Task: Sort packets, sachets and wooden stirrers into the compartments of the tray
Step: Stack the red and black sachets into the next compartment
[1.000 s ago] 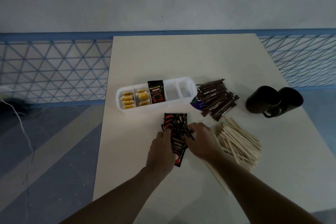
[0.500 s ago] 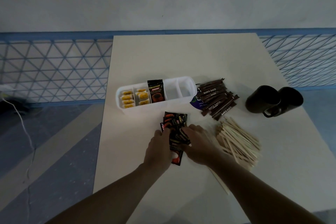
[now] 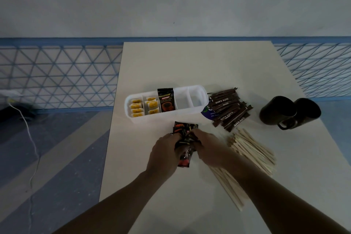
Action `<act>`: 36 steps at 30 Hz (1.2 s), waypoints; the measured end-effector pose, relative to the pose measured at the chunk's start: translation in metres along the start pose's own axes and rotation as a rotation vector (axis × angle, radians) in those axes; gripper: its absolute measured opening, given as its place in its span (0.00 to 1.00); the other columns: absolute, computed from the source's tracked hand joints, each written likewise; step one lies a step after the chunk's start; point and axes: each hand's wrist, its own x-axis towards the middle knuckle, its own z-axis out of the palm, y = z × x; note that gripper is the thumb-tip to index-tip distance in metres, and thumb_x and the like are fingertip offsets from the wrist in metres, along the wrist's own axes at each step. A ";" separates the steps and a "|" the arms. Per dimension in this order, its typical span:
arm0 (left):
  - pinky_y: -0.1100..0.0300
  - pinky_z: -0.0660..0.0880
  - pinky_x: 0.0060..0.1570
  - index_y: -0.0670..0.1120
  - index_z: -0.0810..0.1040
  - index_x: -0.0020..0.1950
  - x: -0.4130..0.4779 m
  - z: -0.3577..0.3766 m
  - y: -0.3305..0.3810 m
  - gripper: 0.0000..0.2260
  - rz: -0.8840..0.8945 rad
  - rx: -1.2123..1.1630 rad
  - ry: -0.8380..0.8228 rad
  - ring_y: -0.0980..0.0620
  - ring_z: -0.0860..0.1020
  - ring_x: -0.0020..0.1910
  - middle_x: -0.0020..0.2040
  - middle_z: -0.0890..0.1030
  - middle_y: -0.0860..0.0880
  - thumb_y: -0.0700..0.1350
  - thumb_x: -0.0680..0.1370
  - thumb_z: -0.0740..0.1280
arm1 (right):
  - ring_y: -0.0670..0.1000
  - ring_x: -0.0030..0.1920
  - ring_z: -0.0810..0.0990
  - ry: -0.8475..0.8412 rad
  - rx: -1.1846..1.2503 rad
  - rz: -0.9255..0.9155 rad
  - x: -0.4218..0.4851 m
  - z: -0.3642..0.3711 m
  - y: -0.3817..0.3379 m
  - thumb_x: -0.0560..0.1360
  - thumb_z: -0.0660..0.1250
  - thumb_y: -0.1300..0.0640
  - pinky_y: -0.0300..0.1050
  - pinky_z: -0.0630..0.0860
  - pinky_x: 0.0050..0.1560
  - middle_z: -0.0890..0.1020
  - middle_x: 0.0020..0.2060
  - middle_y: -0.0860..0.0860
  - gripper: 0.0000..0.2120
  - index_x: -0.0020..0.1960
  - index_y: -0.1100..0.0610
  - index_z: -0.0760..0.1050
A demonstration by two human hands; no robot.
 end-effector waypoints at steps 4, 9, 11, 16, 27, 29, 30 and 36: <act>0.64 0.74 0.42 0.50 0.81 0.50 0.009 -0.013 0.004 0.08 0.016 -0.058 -0.003 0.57 0.79 0.40 0.42 0.82 0.55 0.52 0.79 0.66 | 0.47 0.47 0.78 -0.062 0.040 -0.038 0.005 -0.013 -0.007 0.82 0.57 0.61 0.40 0.74 0.42 0.79 0.52 0.51 0.09 0.59 0.54 0.73; 0.72 0.72 0.37 0.52 0.78 0.44 0.013 -0.023 0.014 0.09 -0.020 -0.152 -0.026 0.58 0.78 0.35 0.36 0.79 0.57 0.52 0.81 0.63 | 0.53 0.52 0.82 -0.051 0.101 -0.060 0.008 -0.024 -0.010 0.82 0.59 0.62 0.54 0.81 0.54 0.82 0.53 0.54 0.11 0.61 0.55 0.75; 0.71 0.74 0.34 0.53 0.75 0.50 0.012 -0.026 0.018 0.05 -0.056 -0.218 -0.088 0.58 0.79 0.33 0.40 0.79 0.56 0.52 0.82 0.62 | 0.52 0.50 0.82 -0.011 0.103 -0.049 0.009 -0.027 -0.008 0.81 0.59 0.62 0.53 0.82 0.52 0.82 0.51 0.53 0.12 0.61 0.53 0.76; 0.65 0.79 0.34 0.52 0.70 0.64 0.009 -0.029 0.020 0.22 -0.099 -0.361 -0.236 0.54 0.83 0.40 0.53 0.80 0.55 0.46 0.74 0.75 | 0.51 0.48 0.80 0.052 0.132 -0.031 0.016 -0.028 -0.007 0.81 0.60 0.60 0.45 0.78 0.45 0.81 0.50 0.50 0.16 0.66 0.48 0.74; 0.70 0.71 0.27 0.45 0.67 0.64 0.016 -0.034 0.024 0.12 -0.201 -0.186 -0.234 0.55 0.77 0.35 0.54 0.79 0.47 0.48 0.83 0.60 | 0.52 0.53 0.77 0.137 0.051 -0.146 0.018 -0.029 -0.026 0.84 0.56 0.56 0.48 0.75 0.52 0.78 0.54 0.51 0.16 0.69 0.49 0.73; 0.71 0.71 0.25 0.43 0.68 0.60 0.016 -0.035 0.025 0.09 -0.244 -0.285 -0.204 0.54 0.78 0.32 0.47 0.79 0.46 0.47 0.83 0.59 | 0.50 0.47 0.78 0.186 0.175 -0.078 0.021 -0.028 -0.022 0.83 0.59 0.57 0.47 0.76 0.46 0.79 0.49 0.50 0.15 0.67 0.49 0.75; 0.71 0.72 0.26 0.43 0.68 0.60 0.016 -0.036 0.026 0.09 -0.260 -0.328 -0.181 0.54 0.78 0.32 0.45 0.78 0.45 0.46 0.83 0.60 | 0.50 0.43 0.79 0.204 0.249 -0.032 0.021 -0.027 -0.021 0.82 0.60 0.57 0.47 0.77 0.44 0.80 0.46 0.50 0.15 0.67 0.50 0.75; 0.67 0.76 0.30 0.42 0.69 0.59 0.019 -0.036 0.026 0.08 -0.301 -0.454 -0.135 0.53 0.79 0.33 0.42 0.80 0.41 0.44 0.83 0.61 | 0.49 0.29 0.80 0.204 0.334 0.019 0.017 -0.028 -0.028 0.81 0.60 0.62 0.55 0.81 0.40 0.81 0.30 0.52 0.11 0.44 0.54 0.78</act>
